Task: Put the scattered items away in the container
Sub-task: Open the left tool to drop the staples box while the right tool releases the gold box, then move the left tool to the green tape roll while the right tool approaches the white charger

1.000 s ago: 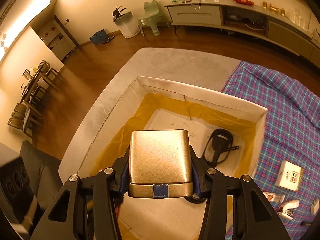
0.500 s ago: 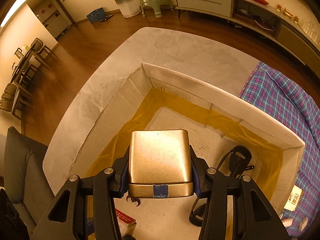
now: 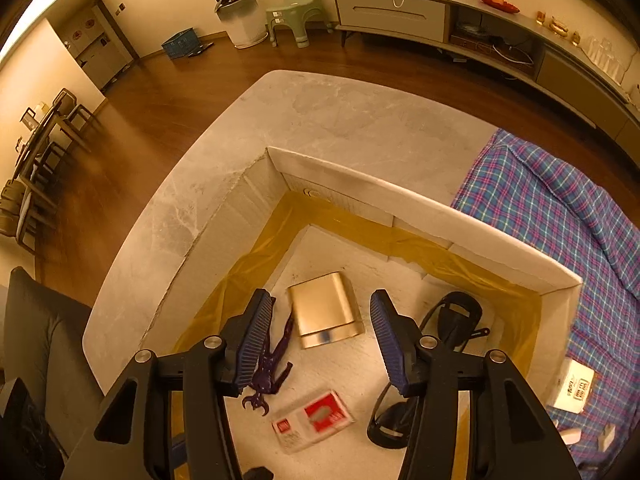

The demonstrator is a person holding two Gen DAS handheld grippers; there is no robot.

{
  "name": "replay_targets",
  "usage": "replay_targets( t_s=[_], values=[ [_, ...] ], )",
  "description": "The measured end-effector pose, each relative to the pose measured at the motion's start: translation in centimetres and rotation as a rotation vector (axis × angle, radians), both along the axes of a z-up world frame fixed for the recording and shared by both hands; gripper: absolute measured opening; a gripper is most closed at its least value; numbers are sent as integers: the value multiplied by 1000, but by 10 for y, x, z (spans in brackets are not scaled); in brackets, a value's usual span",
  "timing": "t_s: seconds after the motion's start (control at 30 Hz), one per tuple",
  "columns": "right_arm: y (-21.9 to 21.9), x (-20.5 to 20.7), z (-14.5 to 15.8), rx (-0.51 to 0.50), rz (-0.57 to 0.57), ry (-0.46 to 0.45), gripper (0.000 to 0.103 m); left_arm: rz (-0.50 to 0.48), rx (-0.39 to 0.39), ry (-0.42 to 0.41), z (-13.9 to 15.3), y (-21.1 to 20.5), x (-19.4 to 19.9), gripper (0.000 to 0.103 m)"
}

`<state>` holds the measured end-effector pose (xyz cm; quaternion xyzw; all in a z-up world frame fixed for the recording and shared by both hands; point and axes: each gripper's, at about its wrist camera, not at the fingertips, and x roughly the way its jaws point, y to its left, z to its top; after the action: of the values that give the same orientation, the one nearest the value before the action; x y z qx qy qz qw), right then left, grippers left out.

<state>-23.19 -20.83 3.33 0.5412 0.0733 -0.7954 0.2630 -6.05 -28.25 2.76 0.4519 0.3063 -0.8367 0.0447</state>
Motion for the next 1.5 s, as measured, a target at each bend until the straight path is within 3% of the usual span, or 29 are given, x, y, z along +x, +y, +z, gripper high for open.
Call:
replay_targets(
  t_s=[0.23, 0.43, 0.67, 0.87, 1.0, 1.17, 1.5],
  values=[
    [2, 41, 40, 3, 92, 139, 53, 7, -31, 67, 16, 4, 9, 48],
    [18, 96, 89, -98, 175, 292, 53, -17, -109, 162, 36, 22, 20, 49],
    [78, 154, 136, -285, 136, 433, 53, -55, -192, 338, 70, 53, 51, 49],
    [145, 190, 145, -370, 61, 511, 53, -223, -239, 488, 90, 114, 69, 49],
    [192, 207, 132, -393, -5, 533, 53, -356, -198, 482, 83, 157, 68, 49],
    [250, 219, 105, -390, -86, 509, 53, -469, -205, 427, 67, 209, 64, 49],
    [368, 230, 68, -380, -277, 520, 53, -571, -209, 278, 19, 267, 62, 53]
  ],
)
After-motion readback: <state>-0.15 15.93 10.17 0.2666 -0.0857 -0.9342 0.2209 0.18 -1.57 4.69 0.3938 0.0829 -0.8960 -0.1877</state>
